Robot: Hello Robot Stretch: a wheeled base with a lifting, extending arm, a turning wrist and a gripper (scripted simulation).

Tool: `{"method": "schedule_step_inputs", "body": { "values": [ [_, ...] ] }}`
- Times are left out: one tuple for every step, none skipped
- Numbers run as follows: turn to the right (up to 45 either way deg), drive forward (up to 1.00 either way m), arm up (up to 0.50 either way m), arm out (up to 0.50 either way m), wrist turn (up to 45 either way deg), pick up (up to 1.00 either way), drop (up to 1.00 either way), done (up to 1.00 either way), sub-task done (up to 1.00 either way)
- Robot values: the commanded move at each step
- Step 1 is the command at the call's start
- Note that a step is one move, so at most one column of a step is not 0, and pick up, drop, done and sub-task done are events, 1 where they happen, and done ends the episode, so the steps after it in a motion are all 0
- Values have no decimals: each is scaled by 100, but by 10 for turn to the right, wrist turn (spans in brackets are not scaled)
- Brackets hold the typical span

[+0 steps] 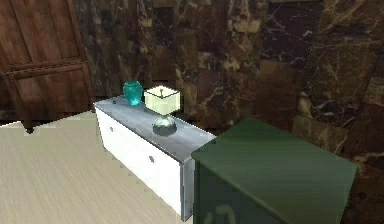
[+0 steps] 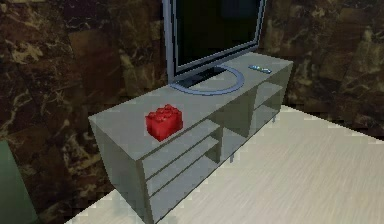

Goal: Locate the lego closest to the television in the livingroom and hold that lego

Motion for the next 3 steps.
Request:
{"method": "schedule_step_inputs", "body": {
  "values": [
    [0,0,34,0,0,0,0,0,0],
    [0,0,0,50,0,0,0,0,0],
    [0,0,0,0,450,0,0,0,0]
  ]
}}
